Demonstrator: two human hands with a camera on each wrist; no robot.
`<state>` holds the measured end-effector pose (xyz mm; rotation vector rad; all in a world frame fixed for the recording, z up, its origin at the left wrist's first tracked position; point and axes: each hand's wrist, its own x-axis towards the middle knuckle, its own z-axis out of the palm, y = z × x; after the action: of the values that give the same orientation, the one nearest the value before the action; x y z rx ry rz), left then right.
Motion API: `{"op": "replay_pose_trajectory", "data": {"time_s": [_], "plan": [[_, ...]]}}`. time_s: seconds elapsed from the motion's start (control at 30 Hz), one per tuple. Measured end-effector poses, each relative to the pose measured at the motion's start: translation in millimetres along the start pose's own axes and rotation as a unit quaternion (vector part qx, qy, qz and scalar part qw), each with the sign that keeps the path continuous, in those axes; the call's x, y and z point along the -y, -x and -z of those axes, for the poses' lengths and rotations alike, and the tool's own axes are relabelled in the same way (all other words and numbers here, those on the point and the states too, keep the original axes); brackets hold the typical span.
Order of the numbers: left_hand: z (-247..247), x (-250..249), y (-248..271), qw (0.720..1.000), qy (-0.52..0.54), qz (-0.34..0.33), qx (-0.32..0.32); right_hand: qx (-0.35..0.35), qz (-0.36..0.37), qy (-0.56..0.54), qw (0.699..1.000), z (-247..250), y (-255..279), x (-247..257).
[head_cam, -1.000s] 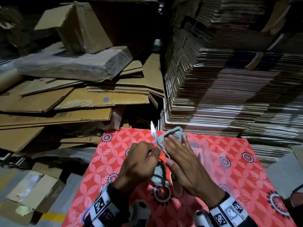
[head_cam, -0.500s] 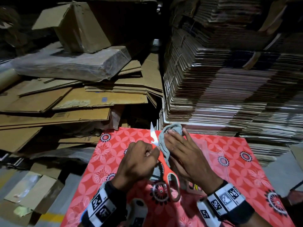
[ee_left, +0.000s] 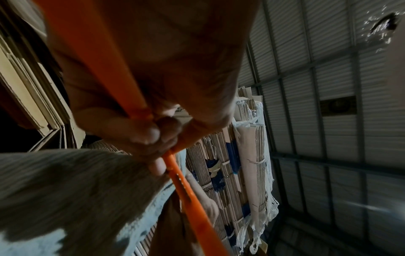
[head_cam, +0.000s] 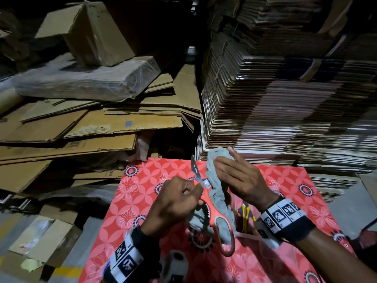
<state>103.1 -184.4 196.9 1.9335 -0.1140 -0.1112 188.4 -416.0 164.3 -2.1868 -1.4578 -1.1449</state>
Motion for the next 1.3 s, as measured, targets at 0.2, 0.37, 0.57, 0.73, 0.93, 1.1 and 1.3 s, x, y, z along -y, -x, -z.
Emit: {"op": "replay_pose_trajectory", "data": {"time_s": [0.2,0.37,0.57,0.73,0.93,1.1,1.3], "plan": [[-0.9,-3.0,0.6,1.0,-0.012,0.005,0.01,-0.007,-0.046,0.024,0.999,1.8,6.6,-14.0],[5.0,3.4,2.4,1.0,-0.024,0.003,-0.013,-0.03,-0.14,0.013,0.99,18.3,10.9,-21.6],[9.0,7.2,-0.6,0.998,-0.046,-0.011,-0.039,-0.042,-0.129,-0.006,0.991,19.6,2.0,10.3],[3.9,1.6,-4.2,0.998,-0.042,-0.024,-0.042,-0.026,-0.06,-0.026,0.998,1.4,0.0,36.4],[7.0,-1.0,-0.5,0.998,-0.054,-0.038,0.001,-0.059,-0.046,-0.039,0.996,-5.3,-0.7,51.6],[7.2,-5.1,3.7,0.998,-0.052,-0.017,-0.013,-0.043,-0.008,-0.021,0.999,-8.8,1.8,40.6],[9.0,-15.6,3.1,0.998,-0.049,-0.01,-0.025,-0.001,0.025,-0.043,0.999,5.1,-14.1,22.4]]}}
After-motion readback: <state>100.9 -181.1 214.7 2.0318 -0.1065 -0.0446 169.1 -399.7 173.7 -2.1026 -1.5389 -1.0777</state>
